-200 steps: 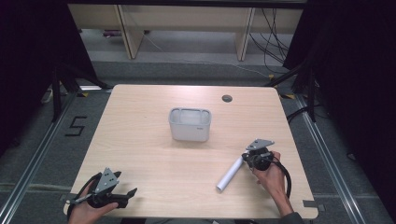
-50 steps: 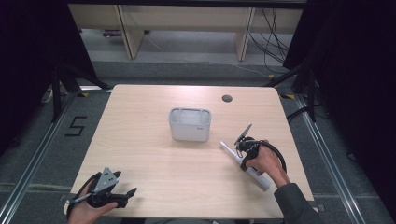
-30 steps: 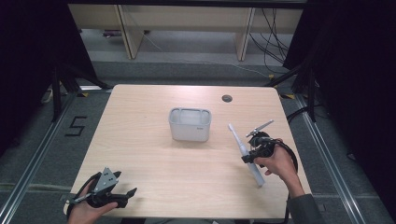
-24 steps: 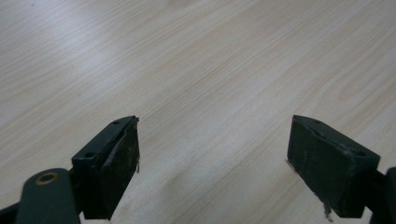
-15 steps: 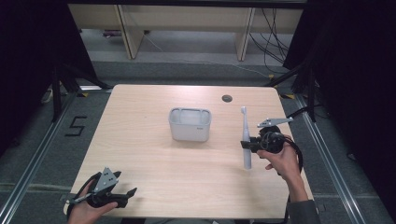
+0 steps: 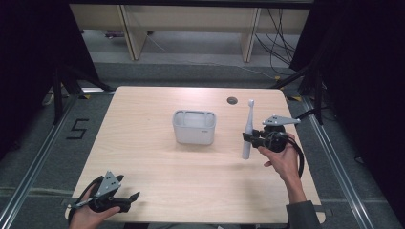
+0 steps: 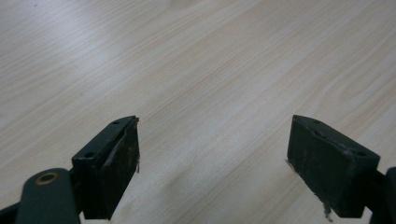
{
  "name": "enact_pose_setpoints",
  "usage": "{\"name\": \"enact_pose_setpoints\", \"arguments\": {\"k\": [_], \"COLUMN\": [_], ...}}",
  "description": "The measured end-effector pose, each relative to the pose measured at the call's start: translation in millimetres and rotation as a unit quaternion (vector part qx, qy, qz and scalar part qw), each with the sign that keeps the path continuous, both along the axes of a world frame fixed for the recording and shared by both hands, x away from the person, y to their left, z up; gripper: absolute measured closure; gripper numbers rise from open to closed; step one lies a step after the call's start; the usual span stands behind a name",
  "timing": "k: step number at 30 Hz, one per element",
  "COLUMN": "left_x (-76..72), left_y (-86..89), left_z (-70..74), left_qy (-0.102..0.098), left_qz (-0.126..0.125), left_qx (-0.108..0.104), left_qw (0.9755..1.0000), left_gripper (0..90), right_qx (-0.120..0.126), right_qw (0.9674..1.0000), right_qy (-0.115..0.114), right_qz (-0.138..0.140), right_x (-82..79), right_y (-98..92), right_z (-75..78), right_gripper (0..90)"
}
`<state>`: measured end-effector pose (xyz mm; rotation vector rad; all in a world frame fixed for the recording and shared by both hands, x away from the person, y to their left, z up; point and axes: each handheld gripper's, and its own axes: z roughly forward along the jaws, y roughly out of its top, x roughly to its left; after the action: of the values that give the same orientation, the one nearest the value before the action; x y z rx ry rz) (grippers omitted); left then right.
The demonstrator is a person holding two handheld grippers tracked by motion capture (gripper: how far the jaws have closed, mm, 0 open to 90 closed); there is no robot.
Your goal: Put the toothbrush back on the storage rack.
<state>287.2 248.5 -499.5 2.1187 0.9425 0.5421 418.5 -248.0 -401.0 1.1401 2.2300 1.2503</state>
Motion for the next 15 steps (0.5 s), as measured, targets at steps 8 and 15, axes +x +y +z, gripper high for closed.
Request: {"name": "enact_pose_setpoints", "arguments": {"k": [8,15], "left_x": [0.7,0.5], "left_y": [2.4,2.0], "left_z": [0.7,0.5], "left_qy": [0.002,0.002], "left_qz": [-0.009,-0.008], "left_qx": [0.017,0.013], "left_qw": [0.9998,0.9999], "left_gripper": [16.6,16.6], "right_qx": [0.024,0.03], "right_qw": [0.9997,0.9994], "right_qy": [0.003,-0.014], "right_qz": [-0.008,0.002], "right_x": [6.8,14.0], "right_y": [10.0,19.2], "right_z": [0.9,7.7], "right_gripper": [67.0,67.0]}}
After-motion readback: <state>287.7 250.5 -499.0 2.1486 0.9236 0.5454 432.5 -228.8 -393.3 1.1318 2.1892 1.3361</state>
